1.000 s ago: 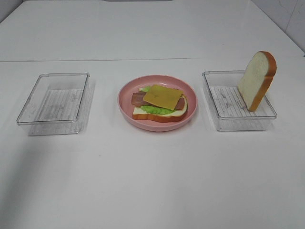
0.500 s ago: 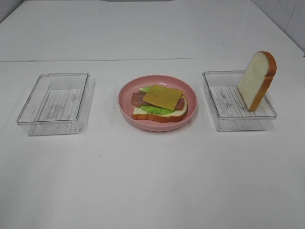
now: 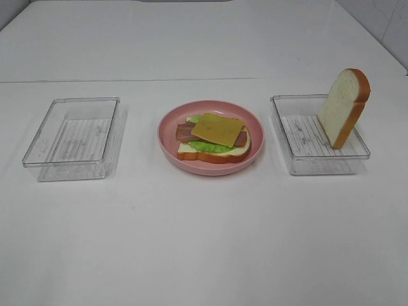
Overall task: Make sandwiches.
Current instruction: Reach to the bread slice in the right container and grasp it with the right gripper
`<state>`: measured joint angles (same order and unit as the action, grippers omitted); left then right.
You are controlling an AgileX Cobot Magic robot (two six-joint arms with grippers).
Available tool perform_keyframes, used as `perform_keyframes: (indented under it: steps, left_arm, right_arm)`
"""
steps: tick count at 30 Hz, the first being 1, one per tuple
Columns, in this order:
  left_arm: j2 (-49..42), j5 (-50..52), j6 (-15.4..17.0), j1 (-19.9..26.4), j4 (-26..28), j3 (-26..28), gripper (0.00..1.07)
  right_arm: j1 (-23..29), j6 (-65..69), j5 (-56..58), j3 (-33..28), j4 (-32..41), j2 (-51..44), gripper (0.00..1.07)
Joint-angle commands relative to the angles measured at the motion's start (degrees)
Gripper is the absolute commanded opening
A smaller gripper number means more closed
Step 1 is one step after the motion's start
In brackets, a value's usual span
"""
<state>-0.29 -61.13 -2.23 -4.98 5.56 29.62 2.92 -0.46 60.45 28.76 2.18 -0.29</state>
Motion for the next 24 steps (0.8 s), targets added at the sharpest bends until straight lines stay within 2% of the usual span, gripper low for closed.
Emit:
perform_keyframes:
  steps: [1,3,5,13,16,17,18,20,24]
  left_arm:
    - [-1.1,1.8,-1.5,-0.1,0.3,-0.9,1.00]
    - [-1.1,1.8,-1.5,-0.1,0.2,-1.0,1.00]
    - [-1.1,1.9,0.1,-0.1,0.2,-1.0,0.99]
    - [-0.9,1.9,0.2,0.2,0.2,-1.0,0.99]
    - [-0.9,1.9,0.2,2.3,0.4,-1.0,0.99]
    - [-1.1,1.9,0.2,4.8,0.5,-1.0,0.99]
    - [-1.1,1.9,0.2,4.8,0.5,-1.0,0.99]
    - [-1.1,1.9,0.2,8.4,0.5,-1.0,0.99]
    - [-1.1,1.9,0.2,9.6,0.5,-1.0,0.99]
  right_arm:
    - [0.1,-0.3,-0.3,-0.1,-0.1,-0.9,0.84]
    - [0.1,-0.3,-0.3,-0.1,-0.1,-0.9,0.84]
    - [0.1,-0.3,-0.3,-0.1,-0.1,-0.9,0.84]
    - [0.1,-0.3,-0.3,-0.1,-0.1,-0.9,0.84]
    - [0.1,-0.3,-0.3,-0.1,-0.1,-0.9,0.84]
    - [0.1,-0.3,-0.3,-0.1,-0.1,-0.9,0.84]
    - [0.1,-0.3,-0.3,-0.1,-0.1,-0.9,0.84]
    - [0.1,-0.3,-0.3,-0.1,-0.1,-0.9,0.84]
    - [0.1,-0.3,-0.3,-0.1,-0.1,-0.9,0.84]
